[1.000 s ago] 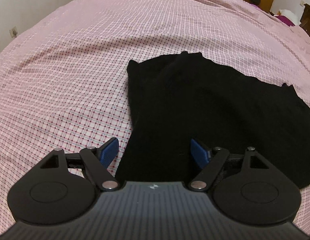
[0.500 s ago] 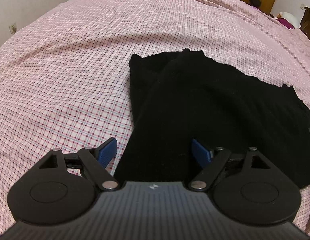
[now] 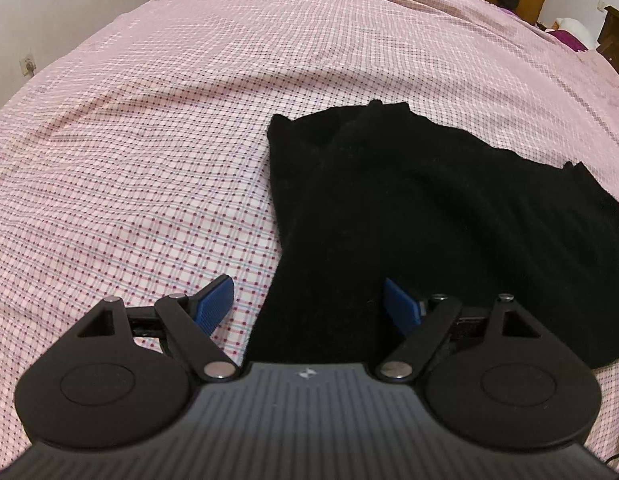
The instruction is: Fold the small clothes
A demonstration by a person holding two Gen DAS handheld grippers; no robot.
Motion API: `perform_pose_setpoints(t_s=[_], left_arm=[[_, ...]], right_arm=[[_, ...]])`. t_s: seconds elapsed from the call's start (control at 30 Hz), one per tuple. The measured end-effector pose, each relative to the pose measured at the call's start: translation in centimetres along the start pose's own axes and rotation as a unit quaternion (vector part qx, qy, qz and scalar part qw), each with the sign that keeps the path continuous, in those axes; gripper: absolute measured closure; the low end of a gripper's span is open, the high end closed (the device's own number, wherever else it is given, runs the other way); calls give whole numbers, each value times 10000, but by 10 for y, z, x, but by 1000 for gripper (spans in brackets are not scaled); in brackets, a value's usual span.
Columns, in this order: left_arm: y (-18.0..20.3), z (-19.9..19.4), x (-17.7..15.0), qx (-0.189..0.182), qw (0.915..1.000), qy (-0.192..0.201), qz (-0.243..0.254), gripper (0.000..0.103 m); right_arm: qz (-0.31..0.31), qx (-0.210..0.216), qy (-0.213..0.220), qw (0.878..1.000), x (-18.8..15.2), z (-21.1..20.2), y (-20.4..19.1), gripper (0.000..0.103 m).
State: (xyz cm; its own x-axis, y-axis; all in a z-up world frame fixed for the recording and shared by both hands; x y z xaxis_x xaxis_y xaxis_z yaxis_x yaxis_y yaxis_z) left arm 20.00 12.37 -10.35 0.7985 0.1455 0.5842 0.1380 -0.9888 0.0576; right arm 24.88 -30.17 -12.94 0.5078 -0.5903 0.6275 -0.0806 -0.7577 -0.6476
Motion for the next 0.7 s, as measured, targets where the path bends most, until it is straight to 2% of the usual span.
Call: perform_pose_setpoints(t_s=[0.7], left_arm=[[-8,-8,-2,89,9999,8,53,18]], right_arm=[[-413,153,67,9990,11,-8,-37,83]])
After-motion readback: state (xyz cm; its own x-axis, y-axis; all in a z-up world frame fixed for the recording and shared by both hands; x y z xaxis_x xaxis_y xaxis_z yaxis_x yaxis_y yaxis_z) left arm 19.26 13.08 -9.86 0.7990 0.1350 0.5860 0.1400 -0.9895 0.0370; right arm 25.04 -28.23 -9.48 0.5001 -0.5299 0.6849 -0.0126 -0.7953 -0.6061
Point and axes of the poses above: each gripper's, at about its wrist camera, not at the fingertips, and z roughly the way its jaws point, y to its right, x to its top, the point moved 9 cm from there along z, roughly the way its jaws point
